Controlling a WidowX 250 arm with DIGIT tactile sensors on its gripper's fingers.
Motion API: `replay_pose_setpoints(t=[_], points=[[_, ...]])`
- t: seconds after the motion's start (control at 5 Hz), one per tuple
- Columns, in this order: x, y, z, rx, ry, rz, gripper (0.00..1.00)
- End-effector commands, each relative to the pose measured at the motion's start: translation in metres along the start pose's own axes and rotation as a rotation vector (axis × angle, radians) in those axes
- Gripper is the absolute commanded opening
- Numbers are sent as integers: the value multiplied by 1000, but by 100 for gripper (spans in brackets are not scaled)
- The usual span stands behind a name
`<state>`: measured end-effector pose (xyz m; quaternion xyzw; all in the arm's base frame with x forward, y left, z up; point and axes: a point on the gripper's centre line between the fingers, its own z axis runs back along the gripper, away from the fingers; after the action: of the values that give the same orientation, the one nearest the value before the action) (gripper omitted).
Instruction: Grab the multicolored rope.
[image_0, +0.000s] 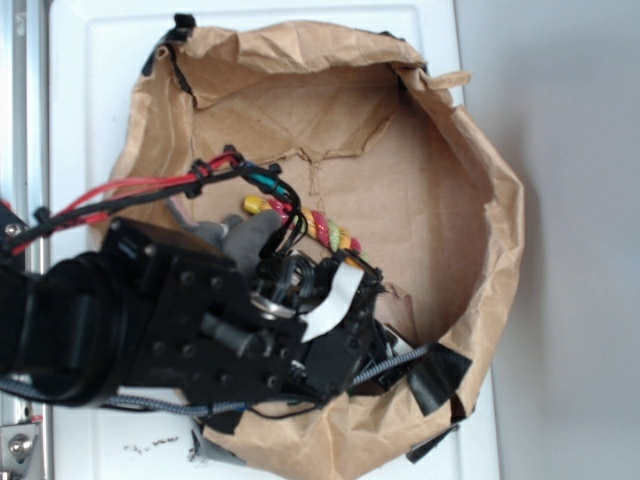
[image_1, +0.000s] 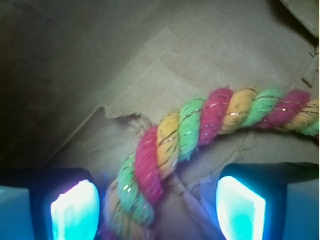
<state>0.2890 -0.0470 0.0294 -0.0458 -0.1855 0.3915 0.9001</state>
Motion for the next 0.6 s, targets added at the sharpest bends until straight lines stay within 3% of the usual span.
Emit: replay_pose_setpoints(t=[0.0, 0.2, 0.4], points=[[6, -5, -20, 28, -23, 154, 100], [0, -6, -36, 58, -63, 157, 100], [0, -7, -47, 76, -84, 166, 0]])
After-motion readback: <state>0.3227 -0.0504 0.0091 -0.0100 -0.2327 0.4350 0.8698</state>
